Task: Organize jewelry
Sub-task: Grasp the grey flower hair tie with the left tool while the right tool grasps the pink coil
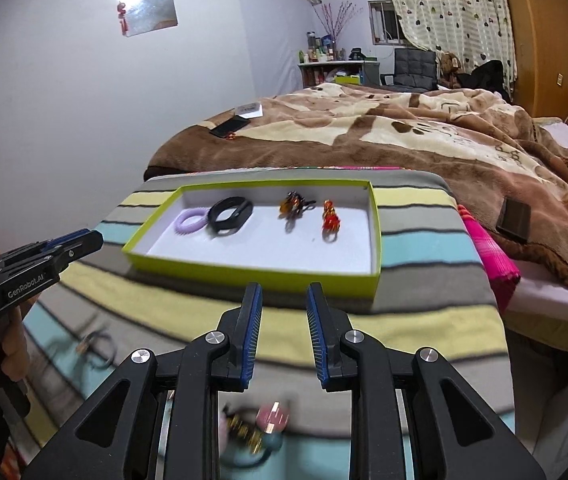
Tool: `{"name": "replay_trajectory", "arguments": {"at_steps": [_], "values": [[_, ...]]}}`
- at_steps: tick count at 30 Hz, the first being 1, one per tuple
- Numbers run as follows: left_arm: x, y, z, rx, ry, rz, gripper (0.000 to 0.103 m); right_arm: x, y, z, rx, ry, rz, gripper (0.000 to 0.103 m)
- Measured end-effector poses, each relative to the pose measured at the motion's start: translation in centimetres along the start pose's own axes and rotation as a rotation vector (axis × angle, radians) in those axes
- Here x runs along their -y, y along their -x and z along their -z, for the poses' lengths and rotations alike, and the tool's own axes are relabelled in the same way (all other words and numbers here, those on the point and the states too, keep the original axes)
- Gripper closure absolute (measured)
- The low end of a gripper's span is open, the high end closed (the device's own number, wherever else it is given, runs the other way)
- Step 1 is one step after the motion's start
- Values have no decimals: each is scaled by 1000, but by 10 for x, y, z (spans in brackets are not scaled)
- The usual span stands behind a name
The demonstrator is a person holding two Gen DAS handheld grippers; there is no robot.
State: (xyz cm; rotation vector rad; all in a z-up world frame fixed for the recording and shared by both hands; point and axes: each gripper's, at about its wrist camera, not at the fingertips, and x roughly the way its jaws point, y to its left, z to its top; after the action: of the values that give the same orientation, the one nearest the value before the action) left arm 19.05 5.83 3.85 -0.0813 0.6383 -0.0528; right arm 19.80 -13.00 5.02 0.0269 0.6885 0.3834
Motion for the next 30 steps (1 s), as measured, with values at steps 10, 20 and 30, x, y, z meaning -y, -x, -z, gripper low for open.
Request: {"name": "replay_trajectory", "arguments": {"at_steps": [10,20,30], "values": [[9,36,38,6,5,9,80,-9,42,36,17,-25,-14,79],[17,64,64,16,-14,12,80,-17,65,64,16,-35,-23,79],[22,76,83,0,-21,18,80,-20,72,76,-1,-50,-31,79]]}}
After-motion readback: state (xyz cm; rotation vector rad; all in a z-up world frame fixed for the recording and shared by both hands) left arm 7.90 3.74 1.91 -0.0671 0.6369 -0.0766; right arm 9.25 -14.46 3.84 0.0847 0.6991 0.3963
